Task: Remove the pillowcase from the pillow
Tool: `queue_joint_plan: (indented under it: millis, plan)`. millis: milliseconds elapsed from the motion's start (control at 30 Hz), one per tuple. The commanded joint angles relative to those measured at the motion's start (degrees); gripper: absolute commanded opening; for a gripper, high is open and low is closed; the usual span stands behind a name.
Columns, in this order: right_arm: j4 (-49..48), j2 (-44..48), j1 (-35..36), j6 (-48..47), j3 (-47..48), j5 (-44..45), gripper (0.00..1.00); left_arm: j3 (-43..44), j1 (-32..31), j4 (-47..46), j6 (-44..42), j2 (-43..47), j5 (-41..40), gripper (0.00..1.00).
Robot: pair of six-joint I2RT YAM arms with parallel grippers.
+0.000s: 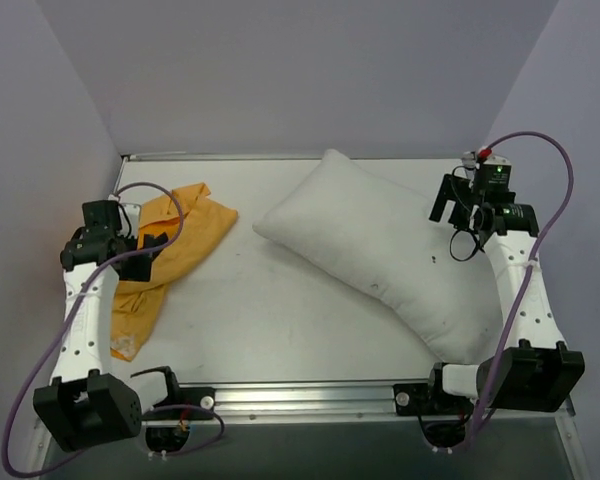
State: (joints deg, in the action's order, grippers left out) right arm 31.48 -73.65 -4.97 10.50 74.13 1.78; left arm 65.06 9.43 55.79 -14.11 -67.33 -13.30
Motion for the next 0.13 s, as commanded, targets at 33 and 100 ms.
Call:
queue_joint_plan:
  millis: [33,100]
  plan:
    - [-1.25,2.80,0.66,0.31,-1.70,-0.64,1.00,-0.11,1.73,-5.34,1.27,3.96,2.13,0.94]
    - [-1.60,3.42,0.75,0.31,-2.14,-0.64,1.00,-0.11,1.82,-5.25,1.10,4.40,3.01,0.94]
